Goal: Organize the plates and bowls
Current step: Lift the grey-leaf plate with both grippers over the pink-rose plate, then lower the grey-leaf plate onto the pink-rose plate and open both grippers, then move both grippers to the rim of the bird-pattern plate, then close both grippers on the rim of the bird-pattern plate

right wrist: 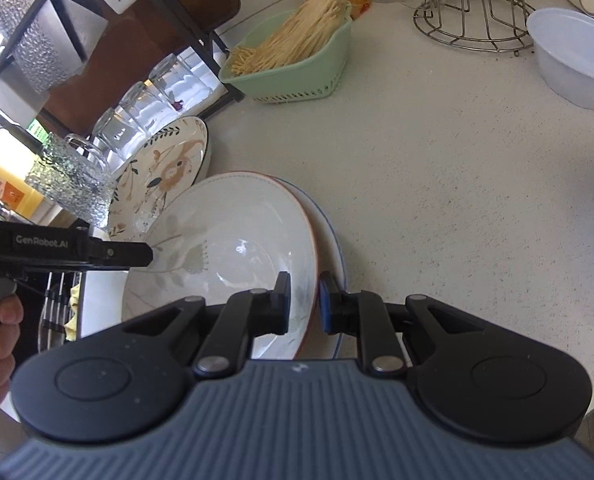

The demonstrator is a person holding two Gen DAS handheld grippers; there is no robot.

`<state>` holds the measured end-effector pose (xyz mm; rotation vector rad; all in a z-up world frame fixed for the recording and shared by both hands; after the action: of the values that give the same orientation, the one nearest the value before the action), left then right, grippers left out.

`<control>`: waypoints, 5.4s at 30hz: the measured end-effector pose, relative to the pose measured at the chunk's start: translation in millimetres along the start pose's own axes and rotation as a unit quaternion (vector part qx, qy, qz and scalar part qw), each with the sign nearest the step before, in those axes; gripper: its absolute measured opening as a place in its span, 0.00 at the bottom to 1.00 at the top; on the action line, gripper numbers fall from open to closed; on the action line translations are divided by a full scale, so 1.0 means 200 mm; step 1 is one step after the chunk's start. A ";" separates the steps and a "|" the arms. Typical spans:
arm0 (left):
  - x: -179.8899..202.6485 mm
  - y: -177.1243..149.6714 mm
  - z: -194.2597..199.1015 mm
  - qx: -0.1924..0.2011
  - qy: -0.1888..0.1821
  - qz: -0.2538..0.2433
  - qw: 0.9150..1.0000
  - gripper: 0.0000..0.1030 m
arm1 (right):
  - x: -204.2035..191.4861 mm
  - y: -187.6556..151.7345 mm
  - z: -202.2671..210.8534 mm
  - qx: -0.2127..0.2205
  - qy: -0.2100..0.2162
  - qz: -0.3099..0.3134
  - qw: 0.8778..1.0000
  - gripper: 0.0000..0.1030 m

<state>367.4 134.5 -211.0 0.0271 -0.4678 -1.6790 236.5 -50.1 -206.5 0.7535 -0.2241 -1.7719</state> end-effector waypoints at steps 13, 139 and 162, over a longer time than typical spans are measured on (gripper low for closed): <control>0.04 -0.04 0.28 0.076 -0.020 0.016 0.997 0.37 | -0.08 0.10 0.22 0.072 -0.023 0.045 0.996 0.17; -0.65 0.15 -0.08 0.107 -0.009 0.221 0.969 0.40 | -0.49 0.56 -0.56 -0.049 0.027 0.123 0.991 0.33; -0.71 0.29 -0.11 0.120 -0.018 0.247 0.961 0.33 | -0.51 0.63 -0.71 -0.078 0.044 0.135 0.987 0.18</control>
<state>453.4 258.6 -246.6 0.0524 -0.6448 -1.1287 435.2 31.2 -214.5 0.6547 -0.1207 -1.4766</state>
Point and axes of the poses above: each gripper's, at about its wrist camera, not at the fingertips, and z roughly against the way its jaws point, x to its right, y to its top, the point moved 6 cm from there along -z, roughly the way its jaws point, and after that the axes turned 4 degrees about z, right-handed, at the moved point
